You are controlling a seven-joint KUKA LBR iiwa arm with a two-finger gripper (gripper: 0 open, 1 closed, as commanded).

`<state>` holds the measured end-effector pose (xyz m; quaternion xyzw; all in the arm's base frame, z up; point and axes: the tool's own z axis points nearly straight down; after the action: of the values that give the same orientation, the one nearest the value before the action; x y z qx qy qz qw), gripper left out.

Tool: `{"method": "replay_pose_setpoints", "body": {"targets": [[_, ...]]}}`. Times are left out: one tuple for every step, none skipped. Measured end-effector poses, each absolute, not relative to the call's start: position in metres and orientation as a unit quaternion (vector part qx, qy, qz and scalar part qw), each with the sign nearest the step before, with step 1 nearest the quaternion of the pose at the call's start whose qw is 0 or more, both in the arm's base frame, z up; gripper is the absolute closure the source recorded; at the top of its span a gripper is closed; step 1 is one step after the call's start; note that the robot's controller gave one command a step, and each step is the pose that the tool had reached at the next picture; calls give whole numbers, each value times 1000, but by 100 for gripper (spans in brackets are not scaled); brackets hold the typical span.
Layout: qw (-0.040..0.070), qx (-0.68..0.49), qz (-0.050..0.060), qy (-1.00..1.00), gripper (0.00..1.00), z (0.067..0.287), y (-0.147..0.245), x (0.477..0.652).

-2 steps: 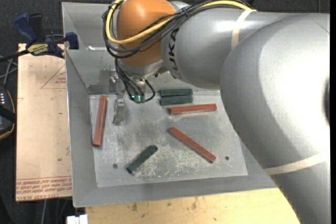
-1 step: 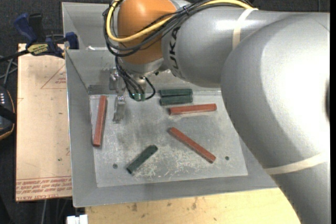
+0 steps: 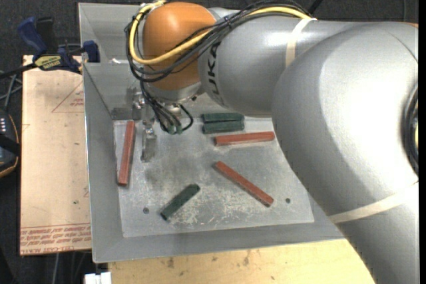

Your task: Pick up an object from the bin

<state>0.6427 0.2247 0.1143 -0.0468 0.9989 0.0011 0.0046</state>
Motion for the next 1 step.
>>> {"method": "replay_pose_setpoints", "body": {"targets": [[0,-206,0,979,0,82,239,627]]}}
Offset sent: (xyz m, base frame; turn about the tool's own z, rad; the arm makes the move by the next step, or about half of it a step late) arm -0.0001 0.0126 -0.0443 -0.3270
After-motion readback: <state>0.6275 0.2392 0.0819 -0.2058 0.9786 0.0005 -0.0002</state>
